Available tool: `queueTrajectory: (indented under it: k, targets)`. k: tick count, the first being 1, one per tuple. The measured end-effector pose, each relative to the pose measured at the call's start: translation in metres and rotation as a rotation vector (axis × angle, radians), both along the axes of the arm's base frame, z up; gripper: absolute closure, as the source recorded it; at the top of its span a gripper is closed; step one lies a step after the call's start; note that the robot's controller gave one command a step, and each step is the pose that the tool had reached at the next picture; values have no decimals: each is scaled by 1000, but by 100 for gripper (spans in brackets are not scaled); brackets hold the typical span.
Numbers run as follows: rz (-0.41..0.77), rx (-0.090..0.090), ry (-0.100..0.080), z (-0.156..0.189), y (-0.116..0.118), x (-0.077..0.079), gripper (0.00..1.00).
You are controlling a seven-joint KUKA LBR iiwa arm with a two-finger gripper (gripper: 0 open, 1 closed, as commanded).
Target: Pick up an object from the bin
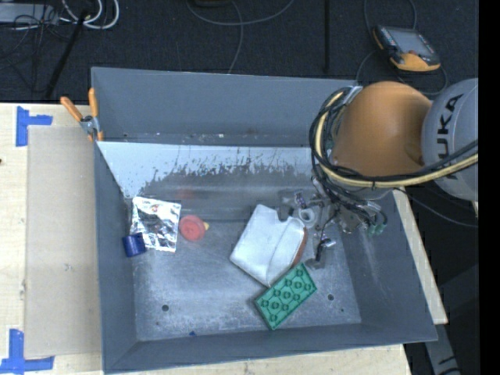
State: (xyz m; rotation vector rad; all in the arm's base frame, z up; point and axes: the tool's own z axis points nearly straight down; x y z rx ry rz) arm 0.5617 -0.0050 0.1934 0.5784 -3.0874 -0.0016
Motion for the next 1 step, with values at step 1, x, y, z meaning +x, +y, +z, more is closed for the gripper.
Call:
queueTrajectory:
  k: [1]
  targets:
    - [656, 2, 5, -92, -42, -38, 0]
